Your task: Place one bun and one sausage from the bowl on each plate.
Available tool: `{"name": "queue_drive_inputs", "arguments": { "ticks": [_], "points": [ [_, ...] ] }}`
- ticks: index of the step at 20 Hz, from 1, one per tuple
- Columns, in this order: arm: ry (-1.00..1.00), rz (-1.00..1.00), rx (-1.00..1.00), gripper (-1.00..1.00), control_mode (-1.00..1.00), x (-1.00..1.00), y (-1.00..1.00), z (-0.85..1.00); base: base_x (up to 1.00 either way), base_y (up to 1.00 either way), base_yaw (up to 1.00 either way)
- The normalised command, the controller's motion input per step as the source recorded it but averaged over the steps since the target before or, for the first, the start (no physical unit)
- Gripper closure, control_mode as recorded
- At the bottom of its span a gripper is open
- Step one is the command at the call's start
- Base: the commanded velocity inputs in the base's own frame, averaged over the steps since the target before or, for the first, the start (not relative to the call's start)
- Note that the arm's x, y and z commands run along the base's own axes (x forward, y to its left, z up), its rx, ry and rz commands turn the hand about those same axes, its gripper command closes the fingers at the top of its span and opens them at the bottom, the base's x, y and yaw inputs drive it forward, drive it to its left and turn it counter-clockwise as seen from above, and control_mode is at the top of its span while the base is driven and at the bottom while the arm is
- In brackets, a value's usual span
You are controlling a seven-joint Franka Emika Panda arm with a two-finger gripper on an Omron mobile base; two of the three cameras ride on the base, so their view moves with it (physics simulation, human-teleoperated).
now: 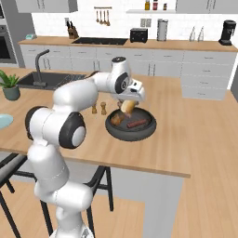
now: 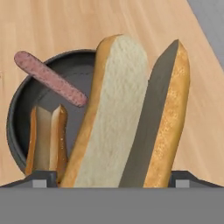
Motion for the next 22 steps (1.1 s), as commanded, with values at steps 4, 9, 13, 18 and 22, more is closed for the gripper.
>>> {"name": "queue_drive_inputs", "arguments": {
  "ticks": [4,9,13,18,22],
  "points": [
    [0.05,0.00,0.00,1.00,-1.00,-0.69,0.11,0.70,0.00,0.00,0.00],
    [-0.04,0.04,-0.01,1.00,-1.00,-0.77,0.35,-0.01,0.00,0.00,0.00],
    [-0.02,0.00,0.00,1.00,1.00,-0.42,0.33,0.00,-0.36,0.46,0.02],
    [0.00,0.00,0.00,1.00,1.00,0.00,0.00,0.00,-0.47,1.00,0.06],
    [0.00,0.00,0.00,1.00,1.00,0.00,0.00,0.00,-0.18,1.00,0.03]
  ]
}}
